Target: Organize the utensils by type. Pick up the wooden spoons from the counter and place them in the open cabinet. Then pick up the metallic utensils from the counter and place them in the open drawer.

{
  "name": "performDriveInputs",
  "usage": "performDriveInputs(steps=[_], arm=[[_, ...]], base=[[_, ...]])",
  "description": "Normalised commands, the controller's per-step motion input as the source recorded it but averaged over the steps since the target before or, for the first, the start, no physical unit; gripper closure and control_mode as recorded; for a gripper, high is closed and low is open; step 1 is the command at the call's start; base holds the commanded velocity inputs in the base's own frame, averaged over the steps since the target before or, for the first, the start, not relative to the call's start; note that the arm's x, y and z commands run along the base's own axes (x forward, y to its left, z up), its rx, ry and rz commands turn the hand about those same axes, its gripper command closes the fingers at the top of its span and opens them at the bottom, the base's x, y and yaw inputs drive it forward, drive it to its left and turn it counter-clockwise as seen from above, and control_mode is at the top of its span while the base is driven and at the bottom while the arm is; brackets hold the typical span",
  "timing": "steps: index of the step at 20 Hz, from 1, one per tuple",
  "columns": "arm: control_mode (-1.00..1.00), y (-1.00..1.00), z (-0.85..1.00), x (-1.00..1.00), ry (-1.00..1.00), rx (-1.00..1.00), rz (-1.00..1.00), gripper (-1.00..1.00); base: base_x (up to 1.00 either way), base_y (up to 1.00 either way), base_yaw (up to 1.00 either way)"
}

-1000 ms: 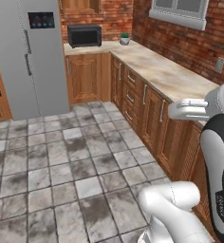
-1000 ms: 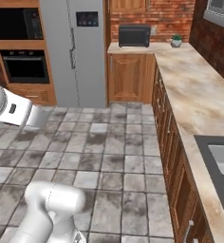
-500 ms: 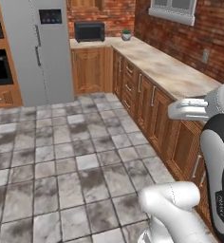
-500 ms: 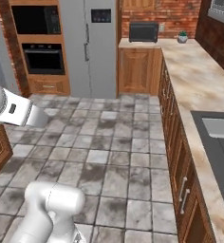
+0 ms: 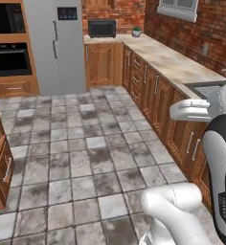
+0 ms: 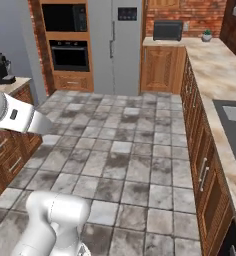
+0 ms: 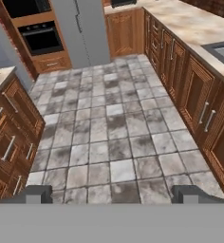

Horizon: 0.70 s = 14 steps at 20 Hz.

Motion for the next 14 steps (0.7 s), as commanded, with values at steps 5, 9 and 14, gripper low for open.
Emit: performDriveInputs(steps=[5, 9, 14], arm=[[1.00, 0.00, 0.00, 0.00, 0.00, 0.00, 0.00, -1.00], [1.00, 0.00, 0.00, 0.00, 0.00, 0.00, 0.00, -1.00], [1.00, 0.00, 0.00, 0.00, 0.00, 0.00, 0.00, -1.00]], base=[[-0.95, 0.47, 0.32], [-0.39, 0.56, 0.53], [-0.16, 0.36, 0.55]])
